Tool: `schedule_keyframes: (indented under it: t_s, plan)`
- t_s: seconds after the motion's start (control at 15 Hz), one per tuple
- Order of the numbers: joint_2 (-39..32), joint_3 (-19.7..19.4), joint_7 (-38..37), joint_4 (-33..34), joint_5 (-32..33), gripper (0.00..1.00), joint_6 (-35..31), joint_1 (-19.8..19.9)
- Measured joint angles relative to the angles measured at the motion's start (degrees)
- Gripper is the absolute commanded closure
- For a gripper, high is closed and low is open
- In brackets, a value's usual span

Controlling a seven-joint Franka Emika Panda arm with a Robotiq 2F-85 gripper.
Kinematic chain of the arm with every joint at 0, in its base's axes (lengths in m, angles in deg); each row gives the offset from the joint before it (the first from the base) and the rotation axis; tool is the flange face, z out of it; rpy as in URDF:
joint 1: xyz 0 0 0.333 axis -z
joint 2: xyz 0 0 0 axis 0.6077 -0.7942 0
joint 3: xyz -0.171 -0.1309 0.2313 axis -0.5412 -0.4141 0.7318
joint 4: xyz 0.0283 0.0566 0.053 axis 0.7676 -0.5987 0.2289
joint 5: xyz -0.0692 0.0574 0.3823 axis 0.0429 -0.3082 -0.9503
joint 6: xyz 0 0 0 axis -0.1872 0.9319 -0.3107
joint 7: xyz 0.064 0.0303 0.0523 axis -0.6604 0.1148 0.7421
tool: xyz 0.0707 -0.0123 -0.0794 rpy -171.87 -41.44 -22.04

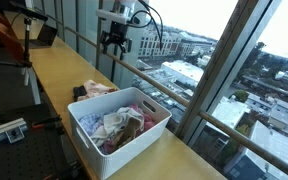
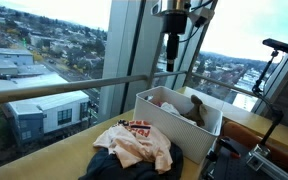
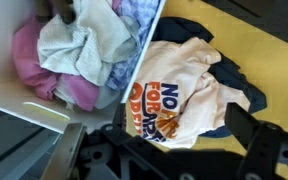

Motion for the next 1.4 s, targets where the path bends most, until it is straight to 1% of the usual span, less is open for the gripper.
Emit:
schedule_keyframes:
  t_s: [0.2, 0.47, 0.73, 1.07, 1.2, 1.4]
  plan:
    - [0.27, -2.41, 3.39, -2.93, 1.04, 0.0, -3.82, 3.06]
    - [-0.84, -4.96, 6.23, -8.77, 4.8, 0.0, -14.46, 5.71]
    - [-5.4, -7.33, 7.75, -11.81, 7.09, 0.0, -23.68, 7.95]
    - [-14.55, -8.96, 10.45, -10.97, 7.38, 0.0, -32.03, 11.61]
    - [-18.27, -8.96, 10.77, -9.34, 7.35, 0.0, -33.7, 12.49]
    - [-23.4, -8.92, 10.79, -6.91, 7.35, 0.0, -34.55, 12.61]
